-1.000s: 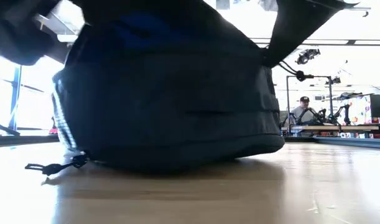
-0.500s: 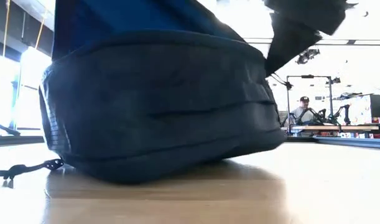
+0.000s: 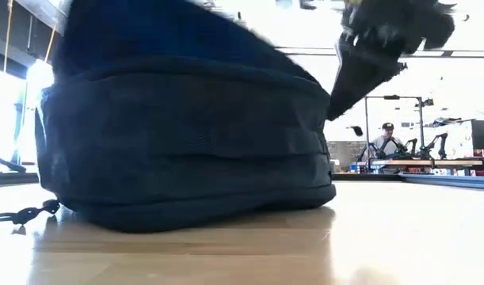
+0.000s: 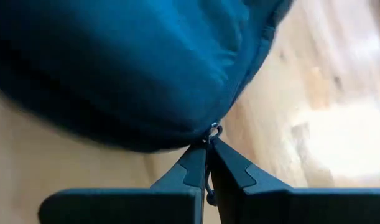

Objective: Unpack backpack
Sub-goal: Open the black backpack

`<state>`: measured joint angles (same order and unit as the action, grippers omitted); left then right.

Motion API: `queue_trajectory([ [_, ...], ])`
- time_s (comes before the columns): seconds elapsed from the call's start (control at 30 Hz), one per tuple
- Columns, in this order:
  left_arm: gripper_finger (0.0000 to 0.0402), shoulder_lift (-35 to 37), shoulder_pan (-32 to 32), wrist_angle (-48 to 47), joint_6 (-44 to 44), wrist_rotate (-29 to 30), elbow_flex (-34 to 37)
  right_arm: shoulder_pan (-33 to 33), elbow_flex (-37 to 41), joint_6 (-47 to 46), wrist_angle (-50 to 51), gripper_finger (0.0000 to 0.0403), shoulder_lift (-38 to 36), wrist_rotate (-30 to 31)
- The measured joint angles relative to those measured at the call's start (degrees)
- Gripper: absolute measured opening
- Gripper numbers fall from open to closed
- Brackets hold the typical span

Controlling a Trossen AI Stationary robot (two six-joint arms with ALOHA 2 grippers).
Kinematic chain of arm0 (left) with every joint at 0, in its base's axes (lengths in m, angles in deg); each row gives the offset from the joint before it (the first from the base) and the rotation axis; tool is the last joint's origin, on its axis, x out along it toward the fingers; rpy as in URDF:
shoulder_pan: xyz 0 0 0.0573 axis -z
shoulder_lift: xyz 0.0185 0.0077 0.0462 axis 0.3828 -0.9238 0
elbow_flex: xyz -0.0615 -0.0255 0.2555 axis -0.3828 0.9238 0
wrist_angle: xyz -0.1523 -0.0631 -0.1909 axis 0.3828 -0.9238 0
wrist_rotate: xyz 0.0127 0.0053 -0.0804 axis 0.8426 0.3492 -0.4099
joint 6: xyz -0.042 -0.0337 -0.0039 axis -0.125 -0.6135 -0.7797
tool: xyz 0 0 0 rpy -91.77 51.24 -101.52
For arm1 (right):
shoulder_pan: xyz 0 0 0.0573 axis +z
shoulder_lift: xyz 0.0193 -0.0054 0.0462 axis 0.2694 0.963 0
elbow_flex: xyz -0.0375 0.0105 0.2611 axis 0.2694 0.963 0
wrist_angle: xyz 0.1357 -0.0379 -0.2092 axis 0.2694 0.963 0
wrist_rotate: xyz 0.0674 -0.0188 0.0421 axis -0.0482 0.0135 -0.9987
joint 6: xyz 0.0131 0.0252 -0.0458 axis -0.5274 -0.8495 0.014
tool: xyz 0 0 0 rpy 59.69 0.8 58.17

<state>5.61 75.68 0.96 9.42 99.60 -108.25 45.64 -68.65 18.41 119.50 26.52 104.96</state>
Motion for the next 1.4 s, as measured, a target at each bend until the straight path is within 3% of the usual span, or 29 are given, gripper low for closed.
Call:
queue_trajectory([
  [0.1,0.0000,2.7,1.0,0.5,-1.2,-5.7,0.1,-1.3,-0.2,0.3,-0.5,0.0000,0.2,-2.4],
  [0.2,0.0000,3.1,1.7,-1.9,-1.8,-7.2,0.9,-1.9,-0.1,1.5,-0.8,0.0000,0.2,-2.2],
  [0.37,0.0000,3.2,2.9,-17.5,-10.8,-7.3,0.9,-1.8,-0.1,1.3,-0.9,0.0000,0.2,-1.3],
  [0.47,0.0007,3.1,2.6,-32.3,-18.4,-13.0,0.9,-1.6,-0.1,0.8,-1.0,0.0000,0.2,-1.4],
  [0.57,0.0030,3.1,2.2,-42.1,-26.3,-17.2,0.9,-1.5,-0.1,-0.5,-1.1,0.0000,0.2,-1.4],
  [0.83,0.0127,3.1,1.0,-54.2,-42.4,-16.7,0.9,-1.5,-0.2,-2.0,-1.4,0.0000,0.2,-1.9],
  [1.0,0.0156,1.4,-2.1,-63.8,-52.5,-15.9,0.9,-1.2,-0.2,-2.0,-1.1,0.0000,0.2,-2.5],
  [1.4,0.0143,-8.8,-9.9,-66.3,-49.3,-19.1,0.9,-0.4,-0.2,-2.6,-0.9,0.0000,0.2,-2.8],
])
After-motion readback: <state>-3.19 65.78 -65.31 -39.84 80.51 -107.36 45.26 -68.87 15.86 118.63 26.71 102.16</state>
